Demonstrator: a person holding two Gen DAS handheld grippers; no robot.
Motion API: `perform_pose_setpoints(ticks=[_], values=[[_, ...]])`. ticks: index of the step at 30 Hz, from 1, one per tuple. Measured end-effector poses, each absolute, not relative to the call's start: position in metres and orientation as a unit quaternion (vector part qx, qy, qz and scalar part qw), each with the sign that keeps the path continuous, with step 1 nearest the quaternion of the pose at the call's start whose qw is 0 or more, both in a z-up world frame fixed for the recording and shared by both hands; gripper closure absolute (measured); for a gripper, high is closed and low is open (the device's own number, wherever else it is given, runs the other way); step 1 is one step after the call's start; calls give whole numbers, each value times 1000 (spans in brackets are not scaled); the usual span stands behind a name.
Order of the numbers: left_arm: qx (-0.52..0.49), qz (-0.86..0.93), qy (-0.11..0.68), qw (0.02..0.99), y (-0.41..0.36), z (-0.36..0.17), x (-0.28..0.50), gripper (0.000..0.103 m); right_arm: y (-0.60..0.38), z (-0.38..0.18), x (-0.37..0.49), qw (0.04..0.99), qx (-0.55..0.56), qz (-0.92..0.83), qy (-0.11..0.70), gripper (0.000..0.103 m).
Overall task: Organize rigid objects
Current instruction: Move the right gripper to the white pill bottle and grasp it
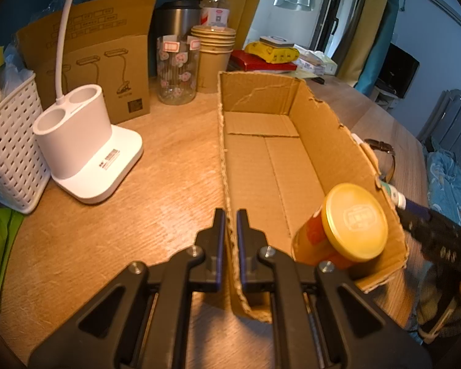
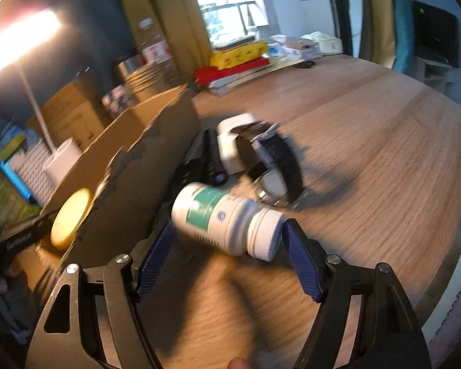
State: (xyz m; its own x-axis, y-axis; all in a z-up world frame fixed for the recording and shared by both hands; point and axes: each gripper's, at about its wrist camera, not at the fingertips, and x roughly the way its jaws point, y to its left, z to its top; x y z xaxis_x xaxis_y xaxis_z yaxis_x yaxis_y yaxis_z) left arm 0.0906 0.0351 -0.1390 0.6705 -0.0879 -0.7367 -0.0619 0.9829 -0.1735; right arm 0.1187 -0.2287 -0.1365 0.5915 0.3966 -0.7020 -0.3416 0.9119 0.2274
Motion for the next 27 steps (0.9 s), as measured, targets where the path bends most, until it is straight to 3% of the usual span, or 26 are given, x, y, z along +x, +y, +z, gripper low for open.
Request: perform_pose_setpoints(ticks=[12,17,21,22,27], values=[[-89,-7,406,910,34,-138,91,96,-211,-139,124,909,-99,198,353,27],[-87,-5,405,910,34,-138,92,96,-211,-141,135,897,-85,227,370,28],[-86,-5,405,910,34,-138,92,96,-209,-142,132,896,-89,225,372,43],[-85,-5,405,910,33,-138,92,96,-208,-142,131,896,-90,225,372,51],[-85,-5,404,911,33,-138,92,96,-206,-141,127,898,-90,220,370,51]])
